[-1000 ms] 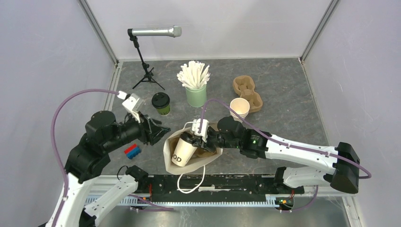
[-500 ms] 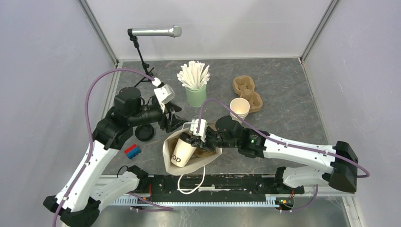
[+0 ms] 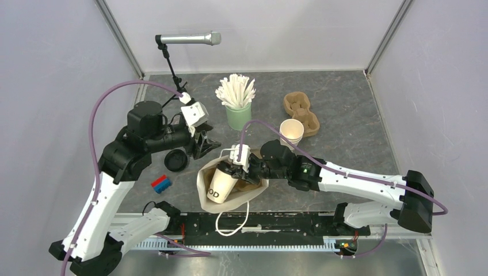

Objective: Pack the takeout coffee

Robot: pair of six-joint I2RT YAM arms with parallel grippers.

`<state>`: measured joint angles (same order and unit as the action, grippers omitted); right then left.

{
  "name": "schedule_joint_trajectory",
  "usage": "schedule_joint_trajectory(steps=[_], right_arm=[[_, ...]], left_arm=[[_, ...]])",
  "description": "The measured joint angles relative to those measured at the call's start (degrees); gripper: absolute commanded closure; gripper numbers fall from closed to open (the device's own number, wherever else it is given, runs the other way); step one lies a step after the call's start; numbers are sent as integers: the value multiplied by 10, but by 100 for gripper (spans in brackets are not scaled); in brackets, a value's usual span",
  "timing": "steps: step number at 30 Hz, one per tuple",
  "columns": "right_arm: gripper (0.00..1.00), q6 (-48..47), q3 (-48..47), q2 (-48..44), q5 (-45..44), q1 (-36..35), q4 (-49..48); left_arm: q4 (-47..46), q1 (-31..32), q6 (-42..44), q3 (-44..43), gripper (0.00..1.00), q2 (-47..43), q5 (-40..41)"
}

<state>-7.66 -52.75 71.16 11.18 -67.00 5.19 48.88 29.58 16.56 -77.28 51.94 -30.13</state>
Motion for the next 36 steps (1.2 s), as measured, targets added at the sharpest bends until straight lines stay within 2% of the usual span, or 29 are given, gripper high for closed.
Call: schedule_joint_trajectory(steps=[3, 13, 22, 25, 28, 31, 36], right_arm=[[100, -2, -3, 3, 4, 2, 0], [100, -2, -4, 5, 6, 4, 0], [100, -2, -4, 5, 7, 4, 0], [100, -2, -5, 6, 6, 4, 0], [100, -2, -7, 8, 7, 4, 0], [100, -3, -7, 10, 7, 4, 0], [100, -15, -7, 10, 8, 4, 2]], left_arm=[[10, 0, 7, -18, 31, -1, -10], [50, 0, 17, -32, 31, 6, -125], [-8, 0, 16, 11, 40, 14, -144], [-23, 0, 16, 21, 51, 21, -151], [-29, 0, 14, 24, 79, 24, -153], [-36, 0, 9, 24, 96, 24, -151], [-67, 0, -25, 32, 98, 24, -126]])
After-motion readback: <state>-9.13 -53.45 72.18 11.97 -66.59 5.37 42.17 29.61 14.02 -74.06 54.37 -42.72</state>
